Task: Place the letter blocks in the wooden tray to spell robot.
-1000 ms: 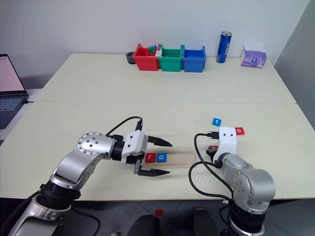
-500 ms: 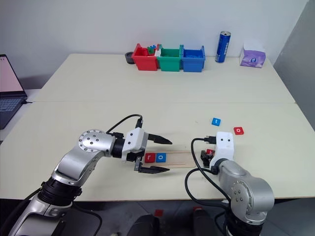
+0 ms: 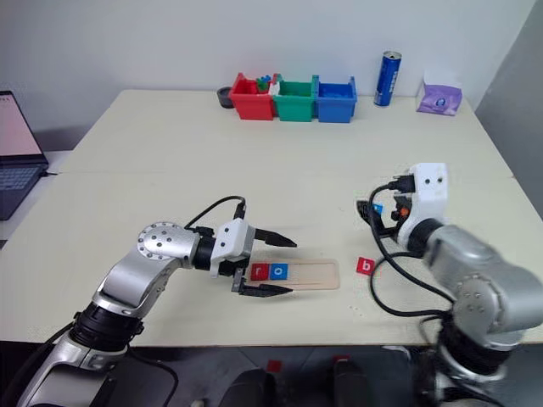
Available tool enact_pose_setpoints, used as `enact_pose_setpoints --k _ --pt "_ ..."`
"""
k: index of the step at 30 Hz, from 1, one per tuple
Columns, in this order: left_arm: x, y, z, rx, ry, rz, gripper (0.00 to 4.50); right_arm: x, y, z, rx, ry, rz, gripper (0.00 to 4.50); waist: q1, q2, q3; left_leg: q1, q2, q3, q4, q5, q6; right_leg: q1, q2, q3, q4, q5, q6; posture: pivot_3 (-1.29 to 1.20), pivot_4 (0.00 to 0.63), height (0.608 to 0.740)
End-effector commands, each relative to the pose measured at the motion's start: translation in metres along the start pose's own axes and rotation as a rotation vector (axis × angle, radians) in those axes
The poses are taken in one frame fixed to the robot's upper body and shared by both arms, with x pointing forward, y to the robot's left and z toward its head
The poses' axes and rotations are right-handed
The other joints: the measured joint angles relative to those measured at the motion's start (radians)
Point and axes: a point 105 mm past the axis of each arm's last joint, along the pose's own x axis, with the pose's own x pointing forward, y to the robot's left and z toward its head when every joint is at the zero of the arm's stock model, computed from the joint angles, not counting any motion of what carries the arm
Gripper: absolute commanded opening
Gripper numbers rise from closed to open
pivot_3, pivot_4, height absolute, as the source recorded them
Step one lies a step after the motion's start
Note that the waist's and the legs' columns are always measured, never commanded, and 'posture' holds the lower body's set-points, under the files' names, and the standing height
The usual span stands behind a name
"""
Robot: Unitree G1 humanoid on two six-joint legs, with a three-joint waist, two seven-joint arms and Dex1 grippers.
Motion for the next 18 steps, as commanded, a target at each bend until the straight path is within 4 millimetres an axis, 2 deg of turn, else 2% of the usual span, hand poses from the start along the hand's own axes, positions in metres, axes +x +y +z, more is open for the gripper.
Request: enact_pose_setpoints --k 1,4,9,18 --pt "0.002 0.004 0.009 0.025 -0.048 0.000 4.50 -0.002 0.008 -0.015 -0.166 -0.056 0.278 4.45 -0.002 -0.001 0.000 0.000 0.000 0.000 0.000 -0.001 0.001 0.001 0.000 0.000 -0.001 0.000 0.000 0.00 0.150 0.740" --pt "0.006 0.008 0.009 0.028 -0.057 0.003 4.50 -0.005 0.003 -0.052 -0.243 0.029 0.395 4.45 -0.003 -0.001 0.001 0.001 0.000 0.002 0.001 -0.001 0.002 0.001 0.000 0.001 0.001 0.000 0.000 0.00 0.150 0.740" --pt "0.012 0.013 0.011 0.038 -0.065 0.007 4.50 -0.005 0.005 -0.082 -0.245 0.074 0.496 4.45 -0.007 -0.002 0.001 0.005 0.001 0.001 0.002 -0.001 0.002 0.001 0.001 0.002 0.005 0.000 -0.001 0.00 0.150 0.740" --pt "0.016 0.012 0.014 0.039 -0.067 -0.004 4.50 0.007 0.008 -0.098 -0.255 0.082 0.529 4.45 -0.004 -0.002 0.001 0.008 0.001 0.001 0.002 -0.001 0.002 0.005 0.001 0.002 0.004 0.001 -0.001 0.00 0.150 0.740"
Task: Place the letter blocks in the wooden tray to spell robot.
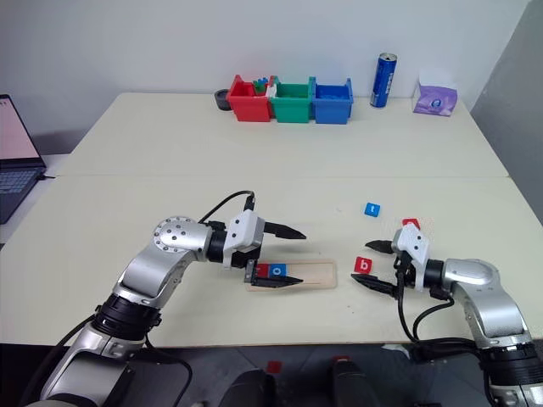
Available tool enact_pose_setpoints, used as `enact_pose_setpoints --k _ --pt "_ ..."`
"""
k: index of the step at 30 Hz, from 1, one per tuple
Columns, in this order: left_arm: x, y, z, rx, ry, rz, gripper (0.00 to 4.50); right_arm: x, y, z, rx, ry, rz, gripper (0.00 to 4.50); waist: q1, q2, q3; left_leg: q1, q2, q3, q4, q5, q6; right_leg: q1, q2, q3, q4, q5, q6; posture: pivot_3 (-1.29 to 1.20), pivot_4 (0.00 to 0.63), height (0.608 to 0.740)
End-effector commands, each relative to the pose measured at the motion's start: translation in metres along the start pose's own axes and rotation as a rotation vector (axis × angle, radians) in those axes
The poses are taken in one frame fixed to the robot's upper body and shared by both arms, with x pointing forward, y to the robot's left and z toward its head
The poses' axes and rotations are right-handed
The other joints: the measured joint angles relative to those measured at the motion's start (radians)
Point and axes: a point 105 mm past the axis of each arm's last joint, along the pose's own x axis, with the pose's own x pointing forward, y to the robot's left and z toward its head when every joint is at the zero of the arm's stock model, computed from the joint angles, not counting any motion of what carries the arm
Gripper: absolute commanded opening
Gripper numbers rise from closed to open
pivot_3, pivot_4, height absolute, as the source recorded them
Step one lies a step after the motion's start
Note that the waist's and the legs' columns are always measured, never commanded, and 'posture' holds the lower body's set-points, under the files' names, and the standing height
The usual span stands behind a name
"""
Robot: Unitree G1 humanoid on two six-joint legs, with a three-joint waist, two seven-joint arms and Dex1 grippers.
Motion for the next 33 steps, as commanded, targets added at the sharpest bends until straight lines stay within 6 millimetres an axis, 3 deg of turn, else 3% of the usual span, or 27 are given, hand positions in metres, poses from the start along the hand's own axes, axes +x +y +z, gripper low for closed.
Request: enact_pose_setpoints --k 1,7,18,32,33 --pt "0.000 0.000 0.007 0.027 -0.006 -0.010 4.50 0.004 0.002 0.002 -0.045 -0.006 0.016 4.45 0.000 0.000 0.000 0.000 0.000 0.000 0.000 0.000 0.000 0.000 0.000 0.000 0.000 0.000 0.000 0.00 0.150 0.740" --pt "0.000 0.000 0.010 0.029 -0.003 -0.014 4.50 0.004 -0.002 -0.008 -0.054 0.021 -0.004 4.45 0.001 0.000 0.000 0.000 0.000 -0.001 0.001 0.000 0.000 0.001 0.000 0.000 0.000 0.000 0.000 0.00 0.150 0.740" --pt "0.000 -0.001 0.010 0.029 -0.002 -0.020 4.50 0.007 0.002 -0.015 -0.029 0.040 0.023 4.45 0.001 0.000 0.000 0.001 0.000 -0.001 0.001 0.000 0.000 0.001 0.000 0.000 0.000 0.000 0.000 0.00 0.150 0.740" --pt "0.001 -0.001 0.010 0.027 -0.002 -0.022 4.50 0.005 -0.009 -0.021 -0.010 0.075 0.008 4.45 0.001 0.000 0.000 0.001 0.000 -0.001 0.001 0.000 0.000 0.001 0.000 0.000 0.000 0.000 0.000 0.00 0.150 0.740" --pt "0.000 -0.001 0.010 0.027 -0.002 -0.021 4.50 0.005 -0.009 -0.022 -0.016 0.079 0.005 4.29 0.001 0.000 0.000 0.001 0.000 -0.001 0.001 0.000 0.000 0.002 0.000 0.000 0.001 0.000 0.000 0.00 0.150 0.740"
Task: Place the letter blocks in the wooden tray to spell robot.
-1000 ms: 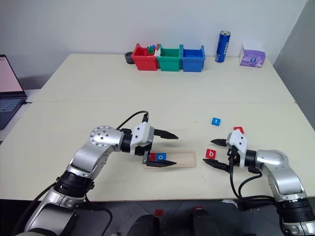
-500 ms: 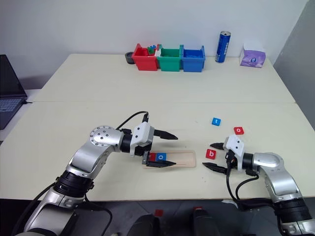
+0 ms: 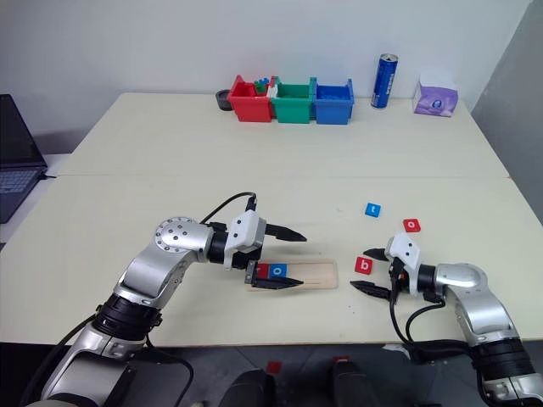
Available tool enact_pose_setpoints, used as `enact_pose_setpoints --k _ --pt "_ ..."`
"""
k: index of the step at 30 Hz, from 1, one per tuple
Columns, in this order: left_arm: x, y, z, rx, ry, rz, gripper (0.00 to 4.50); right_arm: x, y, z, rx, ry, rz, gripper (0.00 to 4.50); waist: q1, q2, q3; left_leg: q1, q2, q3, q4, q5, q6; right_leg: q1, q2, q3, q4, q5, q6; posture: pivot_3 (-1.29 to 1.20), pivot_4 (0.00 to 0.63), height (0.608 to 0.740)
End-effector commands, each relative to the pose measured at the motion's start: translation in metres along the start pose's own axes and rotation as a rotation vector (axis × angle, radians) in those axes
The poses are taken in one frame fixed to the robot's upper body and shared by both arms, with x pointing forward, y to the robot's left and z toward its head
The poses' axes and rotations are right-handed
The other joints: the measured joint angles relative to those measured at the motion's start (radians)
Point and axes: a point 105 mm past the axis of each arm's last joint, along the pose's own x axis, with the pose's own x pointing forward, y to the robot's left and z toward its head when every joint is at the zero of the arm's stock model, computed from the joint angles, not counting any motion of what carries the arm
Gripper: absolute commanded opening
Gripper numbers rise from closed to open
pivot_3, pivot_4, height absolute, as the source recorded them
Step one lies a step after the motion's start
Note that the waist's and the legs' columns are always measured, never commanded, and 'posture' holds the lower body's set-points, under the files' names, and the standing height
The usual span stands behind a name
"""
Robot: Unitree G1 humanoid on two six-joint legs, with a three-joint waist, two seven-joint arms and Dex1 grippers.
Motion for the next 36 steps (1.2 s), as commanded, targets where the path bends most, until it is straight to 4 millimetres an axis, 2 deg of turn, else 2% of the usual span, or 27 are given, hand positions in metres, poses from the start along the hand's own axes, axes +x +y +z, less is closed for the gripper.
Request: enact_pose_setpoints --k 1,2,9,12,15,18,21,23,30,36 --pt "0.001 0.001 0.011 0.053 -0.014 -0.006 4.50 -0.003 -0.006 0.005 -0.049 0.013 -0.010 4.07 0.000 0.000 0.000 0.000 0.000 0.000 0.000 0.000 0.000 0.000 0.000 0.000 0.000 0.000 0.000 0.00 0.150 0.740" --pt "0.001 0.001 0.011 0.053 -0.014 -0.006 4.50 -0.003 -0.006 0.004 -0.051 0.014 -0.011 3.85 0.000 0.000 0.000 0.000 0.000 0.000 0.000 0.000 0.000 0.000 0.000 0.000 0.000 0.000 0.000 0.00 0.150 0.740" --pt "0.001 0.000 0.011 0.053 -0.016 -0.005 4.50 -0.003 -0.007 0.004 -0.064 0.015 -0.009 1.48 0.000 0.000 0.000 0.000 0.000 0.000 0.000 0.000 0.000 0.000 0.000 0.000 0.000 0.000 0.000 0.00 0.150 0.740" --pt "0.000 0.000 0.009 0.058 -0.014 0.004 4.50 -0.003 -0.003 0.009 -0.093 0.002 0.011 1.46 0.000 0.000 0.000 0.000 0.000 0.000 0.000 0.000 0.000 0.000 0.000 0.000 0.000 0.000 0.000 0.00 0.150 0.740" --pt "-0.002 0.001 0.010 0.062 -0.028 0.021 4.50 0.000 0.000 0.025 -0.119 -0.044 0.032 1.46 0.000 0.000 0.000 0.000 0.000 0.000 0.000 0.000 0.000 0.000 0.000 0.000 0.000 0.000 0.000 0.00 0.150 0.740" --pt "-0.017 0.002 0.009 0.058 -0.035 0.046 4.50 0.009 0.006 0.050 -0.168 -0.099 0.076 1.46 -0.004 0.000 0.000 0.001 0.000 0.000 0.000 0.000 0.000 0.000 0.000 0.000 0.001 0.000 0.000 0.00 0.150 0.740" --pt "-0.035 -0.001 -0.003 0.054 0.012 0.058 4.50 0.024 0.017 0.071 -0.204 -0.149 0.132 1.46 -0.008 0.000 0.000 0.003 0.001 0.000 0.000 0.000 0.000 0.000 0.001 0.001 0.002 0.000 -0.001 0.00 0.150 0.740" --pt "-0.044 -0.006 -0.008 0.048 0.038 0.056 4.50 0.034 0.023 0.077 -0.212 -0.163 0.161 1.46 -0.005 0.000 0.000 0.005 0.002 -0.001 -0.001 0.000 0.000 0.002 0.002 0.001 0.002 0.000 -0.001 0.00 0.150 0.740" --pt "-0.072 -0.022 -0.023 0.001 0.102 0.109 4.50 0.062 0.040 0.075 -0.233 -0.143 0.257 1.46 0.004 0.000 0.000 0.004 0.001 0.000 0.000 0.000 0.000 0.002 -0.002 0.000 0.000 0.000 -0.001 0.00 0.150 0.740" --pt "-0.073 -0.025 -0.024 -0.011 0.103 0.143 4.50 0.074 0.044 0.062 -0.258 -0.083 0.307 1.46 0.005 0.000 0.000 0.005 0.001 0.001 0.000 0.000 0.000 0.003 -0.003 -0.001 0.000 0.000 -0.001 0.00 0.150 0.740"
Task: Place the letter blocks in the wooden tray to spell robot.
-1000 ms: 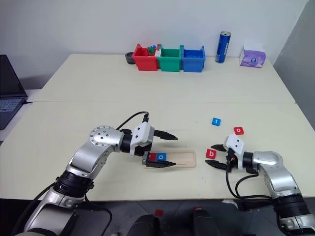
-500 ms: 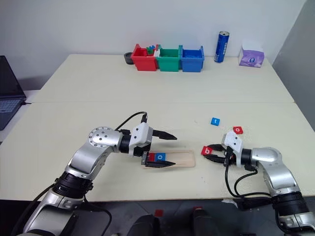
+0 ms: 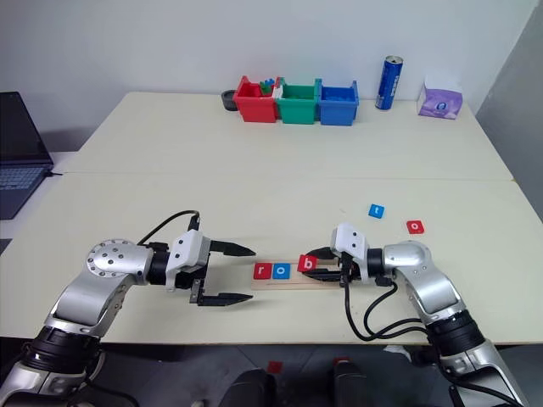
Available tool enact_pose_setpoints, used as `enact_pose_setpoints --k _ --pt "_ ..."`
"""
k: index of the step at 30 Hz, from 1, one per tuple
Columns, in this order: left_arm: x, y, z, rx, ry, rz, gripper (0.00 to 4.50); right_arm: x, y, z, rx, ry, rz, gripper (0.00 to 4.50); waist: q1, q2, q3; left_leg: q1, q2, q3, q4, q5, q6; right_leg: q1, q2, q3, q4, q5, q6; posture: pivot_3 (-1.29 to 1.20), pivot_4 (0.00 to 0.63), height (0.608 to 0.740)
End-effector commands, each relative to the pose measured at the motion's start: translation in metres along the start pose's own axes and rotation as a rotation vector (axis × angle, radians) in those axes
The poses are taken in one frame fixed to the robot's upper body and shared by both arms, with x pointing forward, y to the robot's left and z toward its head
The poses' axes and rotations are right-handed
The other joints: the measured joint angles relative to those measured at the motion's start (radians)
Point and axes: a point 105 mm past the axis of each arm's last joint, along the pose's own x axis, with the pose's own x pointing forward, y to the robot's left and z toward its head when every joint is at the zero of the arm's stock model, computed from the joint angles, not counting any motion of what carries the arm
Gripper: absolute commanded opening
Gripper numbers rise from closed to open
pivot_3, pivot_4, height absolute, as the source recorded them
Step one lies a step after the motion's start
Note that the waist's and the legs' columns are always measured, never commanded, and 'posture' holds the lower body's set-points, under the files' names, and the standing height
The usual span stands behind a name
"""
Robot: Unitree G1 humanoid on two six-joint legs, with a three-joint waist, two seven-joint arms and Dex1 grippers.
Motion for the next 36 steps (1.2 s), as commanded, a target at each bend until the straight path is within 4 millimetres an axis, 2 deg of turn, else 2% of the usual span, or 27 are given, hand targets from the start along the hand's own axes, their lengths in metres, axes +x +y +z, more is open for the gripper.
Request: enact_pose_setpoints --k 1,16,36 --pt "-0.002 0.002 0.014 0.051 -0.034 0.029 4.50 0.005 -0.001 0.003 -0.053 0.011 0.033 1.46 -0.002 0.000 0.000 0.000 0.000 0.000 0.000 0.000 0.000 0.000 0.001 0.000 0.000 0.000 0.000 0.00 0.150 0.740" --pt "0.003 0.000 0.019 0.042 -0.052 0.042 4.50 0.022 -0.006 0.002 -0.064 0.018 0.058 1.46 -0.005 0.000 0.000 0.001 0.000 0.000 0.000 0.000 0.000 0.000 0.002 0.000 0.000 0.000 0.000 0.00 0.150 0.740" --pt "0.001 0.002 0.021 0.042 -0.039 0.041 4.50 0.031 -0.012 0.002 -0.080 0.022 0.057 1.46 -0.006 0.000 0.000 0.001 0.000 0.000 0.000 0.000 0.000 0.000 0.002 0.000 0.001 0.000 0.000 0.00 0.150 0.740"
